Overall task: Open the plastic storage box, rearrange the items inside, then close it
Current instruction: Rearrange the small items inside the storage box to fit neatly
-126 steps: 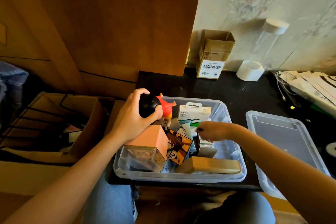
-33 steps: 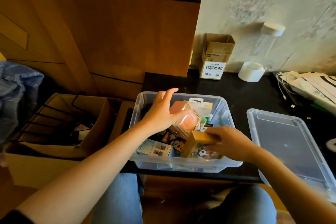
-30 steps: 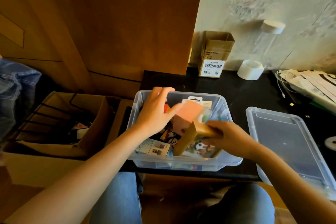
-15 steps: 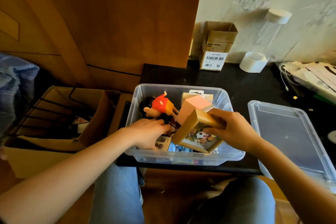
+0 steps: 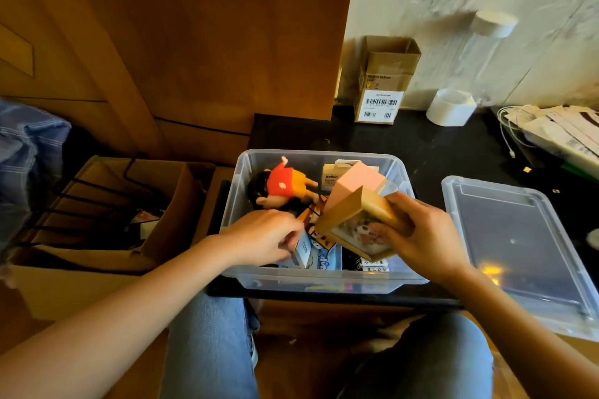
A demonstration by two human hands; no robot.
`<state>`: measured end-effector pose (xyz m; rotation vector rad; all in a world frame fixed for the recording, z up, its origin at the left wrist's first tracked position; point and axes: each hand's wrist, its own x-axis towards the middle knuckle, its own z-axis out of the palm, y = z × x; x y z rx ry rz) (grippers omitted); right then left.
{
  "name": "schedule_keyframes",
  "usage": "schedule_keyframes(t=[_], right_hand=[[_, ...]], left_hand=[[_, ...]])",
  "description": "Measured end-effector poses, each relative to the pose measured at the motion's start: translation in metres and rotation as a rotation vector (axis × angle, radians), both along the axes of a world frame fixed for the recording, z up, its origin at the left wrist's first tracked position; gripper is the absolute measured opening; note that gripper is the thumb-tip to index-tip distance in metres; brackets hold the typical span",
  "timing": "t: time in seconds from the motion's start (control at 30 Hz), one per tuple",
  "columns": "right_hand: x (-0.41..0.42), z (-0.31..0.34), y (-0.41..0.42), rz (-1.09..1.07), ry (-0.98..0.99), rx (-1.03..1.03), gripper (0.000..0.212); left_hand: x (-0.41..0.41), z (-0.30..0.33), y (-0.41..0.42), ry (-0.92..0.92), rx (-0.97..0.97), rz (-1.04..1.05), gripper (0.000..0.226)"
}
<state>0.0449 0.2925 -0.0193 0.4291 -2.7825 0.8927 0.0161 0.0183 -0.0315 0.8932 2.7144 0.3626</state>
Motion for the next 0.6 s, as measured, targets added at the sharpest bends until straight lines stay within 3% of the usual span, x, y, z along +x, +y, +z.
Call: schedule_keyframes(t=[0.07, 0.3, 0.6], right_hand=[[-0.003, -0.002, -0.002, -0.029, 0.000, -0.056, 0.032], [-0.017, -0.010, -0.005, -0.052, 0.036, -0.048, 0.037], [-0.021, -0.016, -0.004, -0.073, 0.080, -0.031, 0.038]], left_hand=[[-0.004, 0.007, 0.006, -0.095, 0.052, -0.064, 0.018], [-0.013, 0.014, 0.043, -0.420, 0.081, -0.149, 0.025], [-0.017, 0.014, 0.088, -0.594, -0.205, -0.365, 0.034]])
